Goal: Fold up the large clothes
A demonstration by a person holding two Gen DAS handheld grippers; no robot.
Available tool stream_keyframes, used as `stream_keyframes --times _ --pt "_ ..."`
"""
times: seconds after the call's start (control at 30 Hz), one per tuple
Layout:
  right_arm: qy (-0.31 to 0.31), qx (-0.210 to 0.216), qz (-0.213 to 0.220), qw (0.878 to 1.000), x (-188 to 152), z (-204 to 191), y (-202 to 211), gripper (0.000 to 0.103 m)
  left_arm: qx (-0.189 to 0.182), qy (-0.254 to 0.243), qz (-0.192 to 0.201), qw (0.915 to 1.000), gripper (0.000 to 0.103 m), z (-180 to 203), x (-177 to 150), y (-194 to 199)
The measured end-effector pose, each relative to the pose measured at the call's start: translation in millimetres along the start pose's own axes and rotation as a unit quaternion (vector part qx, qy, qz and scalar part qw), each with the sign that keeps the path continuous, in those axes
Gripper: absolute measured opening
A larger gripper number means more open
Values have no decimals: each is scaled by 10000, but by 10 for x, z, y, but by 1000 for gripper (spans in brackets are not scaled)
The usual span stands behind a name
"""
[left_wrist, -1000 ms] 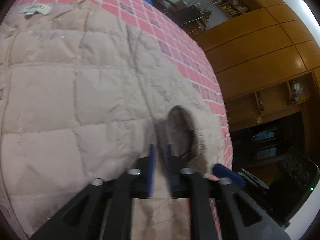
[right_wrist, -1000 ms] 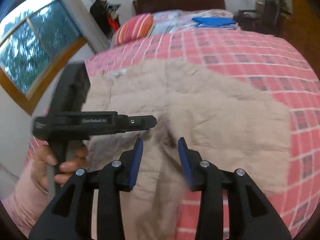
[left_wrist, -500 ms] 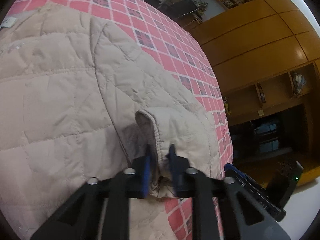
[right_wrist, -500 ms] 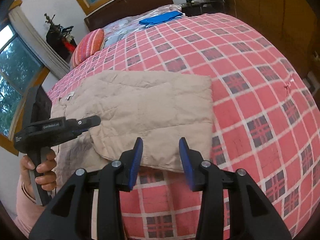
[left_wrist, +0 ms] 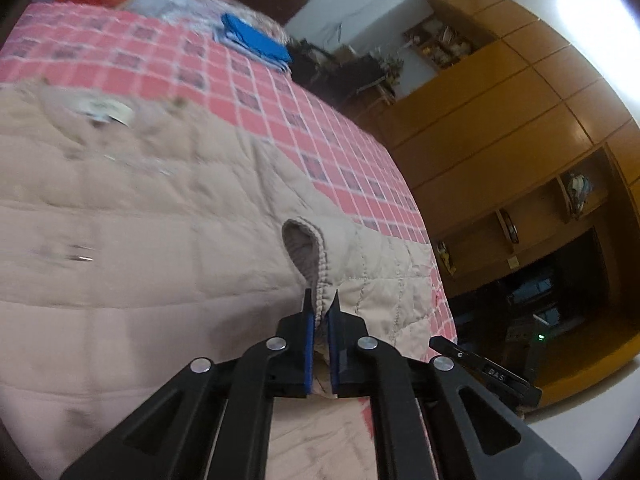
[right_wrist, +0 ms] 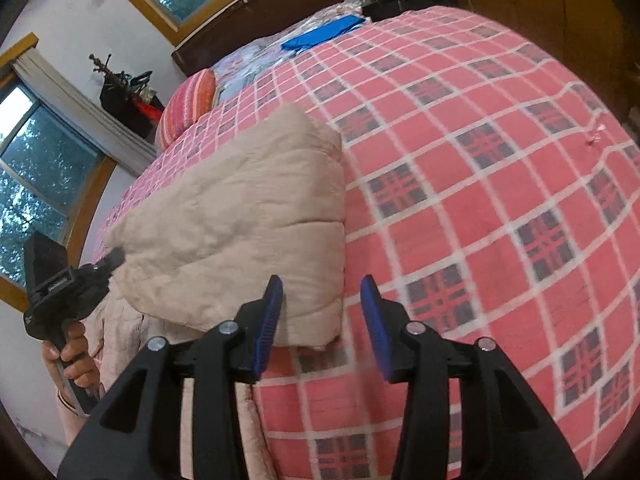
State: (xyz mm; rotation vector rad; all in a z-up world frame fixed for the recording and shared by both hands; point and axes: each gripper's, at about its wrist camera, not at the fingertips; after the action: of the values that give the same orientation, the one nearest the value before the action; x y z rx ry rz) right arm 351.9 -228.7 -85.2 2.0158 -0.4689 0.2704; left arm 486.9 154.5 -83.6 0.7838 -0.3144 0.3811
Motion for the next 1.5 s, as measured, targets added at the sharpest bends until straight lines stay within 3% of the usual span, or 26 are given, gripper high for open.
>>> stream_keyframes --times 0.07,0.3,0.4,0.43,0.57,0.77,0.97,1.1,1.23,1.3,1.37,1.43,1.5 --pt "62 131 -94 9999 -5 -82 -90 51 127 32 148 9998 5 -114 13 180" --pt "340 249 -601 9973 2 -435 -537 51 649 379 510 9959 5 -679 41 702" --pt "467 36 -790 9958 -12 -572 -731 39 711 468 466 9953 5 -827 3 742" --pt "509 -27 -806 9954 3 -604 -761 30 734 486 435 9952 5 -869 -9 717" --pt "764 -198 -656 9947 -3 -759 -719 17 697 603 367 9951 5 -981 -50 675" --pt "1115 -34 -535 9923 2 -1091 -544 16 759 540 582 9939 5 -1008 -84 959" --pt "1329 179 -723 9883 -4 -1364 -728 17 1013 695 821 9890 5 -1226 -68 1250" --pt "1390 106 -947 9857 -54 -1471 -968 17 1432 781 727 9839 5 -1456 -58 1221" --pt "1410 -145 -1071 9841 -77 -1484 -1154 17 1541 938 454 9825 7 -1698 -92 1096" --pt "1411 -173 -1094 9838 -69 -1486 -1162 19 1468 1046 453 9826 11 -1762 -118 1112" --pt "1478 -197 -1080 9829 -74 -1523 -1103 28 1370 1128 537 9827 33 -1764 -148 1193" --pt "1521 -116 -982 9834 -55 -1596 -1003 33 1076 1126 636 9857 49 -1718 -191 1297" --pt "1568 -33 -788 9845 -27 -1638 -815 33 1052 1041 665 9868 54 -1639 -212 1344"
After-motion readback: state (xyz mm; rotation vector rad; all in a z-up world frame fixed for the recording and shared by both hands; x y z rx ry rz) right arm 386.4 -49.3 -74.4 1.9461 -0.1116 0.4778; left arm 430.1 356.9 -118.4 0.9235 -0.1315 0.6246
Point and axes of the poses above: each gripper's, at about its wrist camera, not at the fingertips, and y roughly against the way its jaws point, z to its right, x to its top, and after that the axes turned 3 degrees about -z, right-handed
